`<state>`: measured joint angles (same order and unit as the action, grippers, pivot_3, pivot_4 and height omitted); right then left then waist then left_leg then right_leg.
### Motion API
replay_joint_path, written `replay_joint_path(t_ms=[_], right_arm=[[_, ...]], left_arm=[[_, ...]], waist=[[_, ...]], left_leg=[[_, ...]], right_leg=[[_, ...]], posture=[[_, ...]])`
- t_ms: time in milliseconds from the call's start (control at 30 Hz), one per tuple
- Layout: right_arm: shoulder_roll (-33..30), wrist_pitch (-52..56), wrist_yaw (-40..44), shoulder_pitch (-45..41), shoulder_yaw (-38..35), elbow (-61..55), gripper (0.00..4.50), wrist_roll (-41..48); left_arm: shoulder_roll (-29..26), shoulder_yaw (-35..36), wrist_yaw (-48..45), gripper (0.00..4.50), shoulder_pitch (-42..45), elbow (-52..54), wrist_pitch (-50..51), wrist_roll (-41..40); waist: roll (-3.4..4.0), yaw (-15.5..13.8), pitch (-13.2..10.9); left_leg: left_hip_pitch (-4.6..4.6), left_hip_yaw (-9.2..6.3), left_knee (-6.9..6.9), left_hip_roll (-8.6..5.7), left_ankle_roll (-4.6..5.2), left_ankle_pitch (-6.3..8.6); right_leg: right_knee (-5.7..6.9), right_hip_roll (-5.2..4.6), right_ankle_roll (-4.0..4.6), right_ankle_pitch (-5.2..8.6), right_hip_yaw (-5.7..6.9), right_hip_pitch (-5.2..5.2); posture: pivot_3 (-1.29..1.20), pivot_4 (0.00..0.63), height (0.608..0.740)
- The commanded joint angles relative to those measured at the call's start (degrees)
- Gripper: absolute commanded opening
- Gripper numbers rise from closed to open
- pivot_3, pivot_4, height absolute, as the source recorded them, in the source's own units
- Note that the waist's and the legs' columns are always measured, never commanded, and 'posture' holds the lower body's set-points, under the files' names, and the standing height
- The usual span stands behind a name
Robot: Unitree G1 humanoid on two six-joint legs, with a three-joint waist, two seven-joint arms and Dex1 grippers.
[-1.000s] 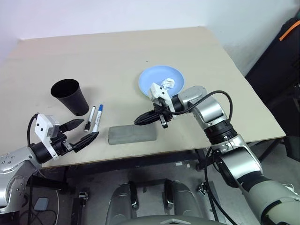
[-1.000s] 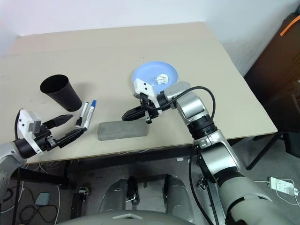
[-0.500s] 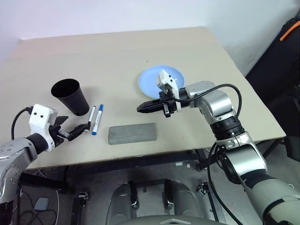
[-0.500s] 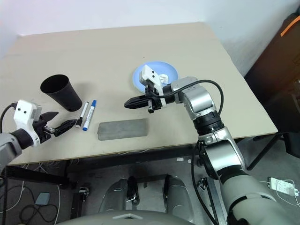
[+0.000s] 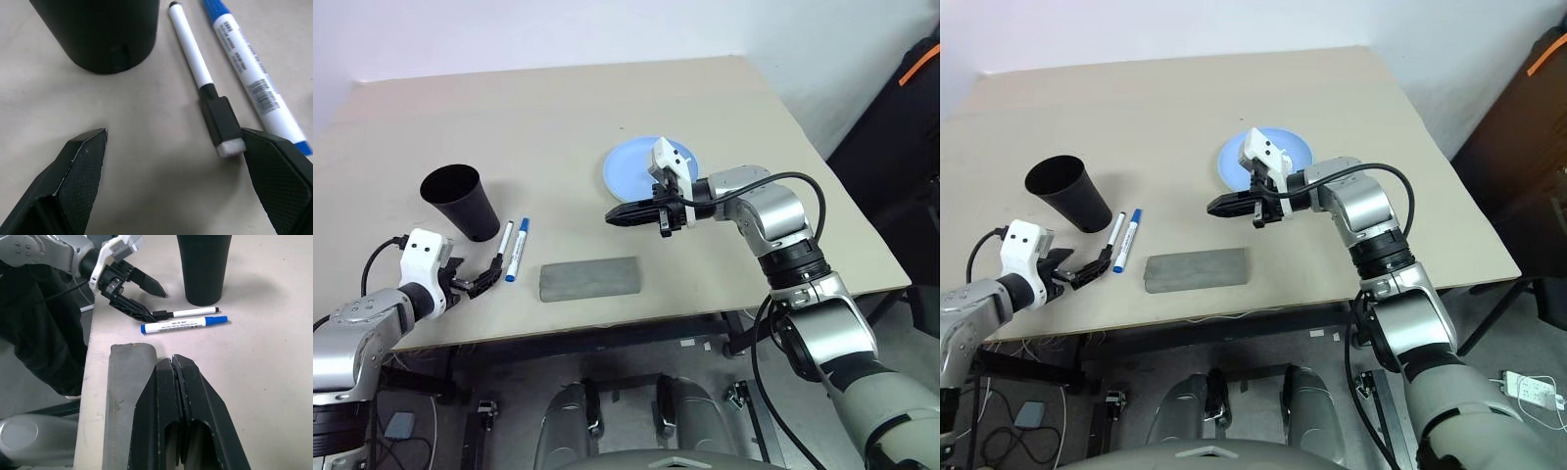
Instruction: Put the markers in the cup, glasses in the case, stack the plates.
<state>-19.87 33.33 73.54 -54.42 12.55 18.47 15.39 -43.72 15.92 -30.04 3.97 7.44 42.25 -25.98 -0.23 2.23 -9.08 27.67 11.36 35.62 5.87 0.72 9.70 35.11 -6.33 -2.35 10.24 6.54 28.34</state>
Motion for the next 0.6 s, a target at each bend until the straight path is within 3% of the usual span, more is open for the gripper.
replay_joint_path(t_ms=[33, 600], right_arm=[[-0.8, -0.8, -0.3, -1.5, -1.7, -0.9, 0.03, 1.2], [-2.0, -1.0, -0.9, -1.2, -1.3, -1.6, 0.03, 1.9]], left_arm=[[0.7, -1.3, -0.2, 4.50, 2.5, -1.4, -1.8, 1.8], [1.5, -2.8, -1.0, 4.50, 5.4, 3.2, 3.6, 1.6]], waist=[[0.00, -0.1, 0.0], [0.00, 0.1, 0.0]], left_leg=[[0.00, 0.00, 0.00, 0.00, 0.00, 0.00], [0.00, -0.05, 0.07, -0.03, 0.00, 0.00]], right_leg=[[0.00, 0.00, 0.03, -0.02, 0.00, -0.01], [0.00, 0.03, 0.04, -0.03, -0.01, -0.09]], posture=[[0.00, 0.150, 0.711], [0.00, 0.150, 0.711]])
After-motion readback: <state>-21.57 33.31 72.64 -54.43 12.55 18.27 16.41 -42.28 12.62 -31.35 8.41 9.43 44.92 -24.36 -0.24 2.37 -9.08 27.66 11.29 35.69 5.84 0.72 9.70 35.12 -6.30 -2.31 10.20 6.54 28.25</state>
